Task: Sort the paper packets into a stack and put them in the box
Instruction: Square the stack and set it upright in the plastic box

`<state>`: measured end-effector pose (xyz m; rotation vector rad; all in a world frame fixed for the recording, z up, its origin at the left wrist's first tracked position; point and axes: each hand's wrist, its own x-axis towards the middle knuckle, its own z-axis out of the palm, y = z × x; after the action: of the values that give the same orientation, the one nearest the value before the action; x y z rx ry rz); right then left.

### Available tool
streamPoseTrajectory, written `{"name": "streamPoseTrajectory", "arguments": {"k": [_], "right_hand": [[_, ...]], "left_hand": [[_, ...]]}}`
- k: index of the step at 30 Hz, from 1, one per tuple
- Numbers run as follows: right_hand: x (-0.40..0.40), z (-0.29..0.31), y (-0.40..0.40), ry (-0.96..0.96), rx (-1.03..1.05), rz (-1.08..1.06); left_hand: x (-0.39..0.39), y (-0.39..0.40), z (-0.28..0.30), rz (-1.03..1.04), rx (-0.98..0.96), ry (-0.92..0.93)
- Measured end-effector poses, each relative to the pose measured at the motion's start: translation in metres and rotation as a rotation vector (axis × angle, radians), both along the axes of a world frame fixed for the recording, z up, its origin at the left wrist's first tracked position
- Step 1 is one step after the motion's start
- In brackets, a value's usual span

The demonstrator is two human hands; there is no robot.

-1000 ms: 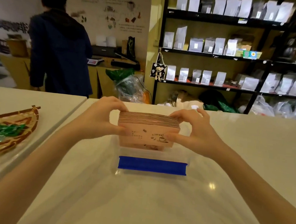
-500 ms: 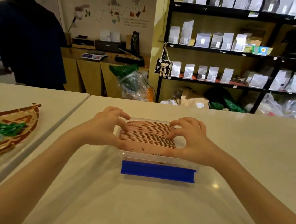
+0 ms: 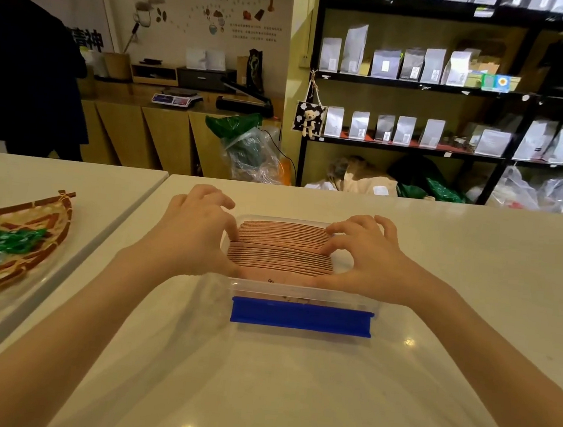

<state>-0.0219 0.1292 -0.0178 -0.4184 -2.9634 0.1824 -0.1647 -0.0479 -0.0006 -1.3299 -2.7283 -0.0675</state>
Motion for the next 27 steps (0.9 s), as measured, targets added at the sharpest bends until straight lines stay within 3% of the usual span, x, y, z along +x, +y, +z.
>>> {"name": "streamPoseTrajectory", "arguments": {"k": [9,27], "right_hand": [[0.009,0.011,0.007,-0.045,-0.003,-0.017],[0.007,0.01,0.008,-0.061,-0.041,-0.051]], "left_hand": [[0.008,0.002,0.002,-0.024,-0.004,0.093],[0.008,0.001,0.0,-0.012,-0.017,0.044]]}}
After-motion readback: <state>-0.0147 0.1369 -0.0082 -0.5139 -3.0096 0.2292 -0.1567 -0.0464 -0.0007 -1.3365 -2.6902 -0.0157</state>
